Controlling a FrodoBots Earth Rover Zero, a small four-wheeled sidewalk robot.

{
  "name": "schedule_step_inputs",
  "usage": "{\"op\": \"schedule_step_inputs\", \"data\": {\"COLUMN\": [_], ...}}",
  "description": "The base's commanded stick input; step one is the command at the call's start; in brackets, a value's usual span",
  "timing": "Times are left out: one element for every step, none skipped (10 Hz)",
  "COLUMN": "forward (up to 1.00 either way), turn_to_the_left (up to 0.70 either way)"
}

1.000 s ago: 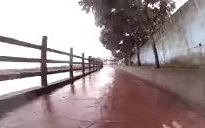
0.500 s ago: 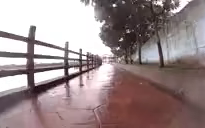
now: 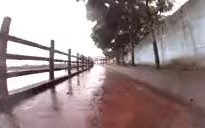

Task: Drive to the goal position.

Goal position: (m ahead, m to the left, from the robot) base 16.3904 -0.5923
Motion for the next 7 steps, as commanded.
{"op": "schedule_step_inputs", "data": {"forward": [1.0,1.0,1.0,1.0,1.0,1.0,1.0], "turn_to_the_left": [-0.01,-0.01,-0.01,-0.01,-0.01,-0.01,-0.01]}}
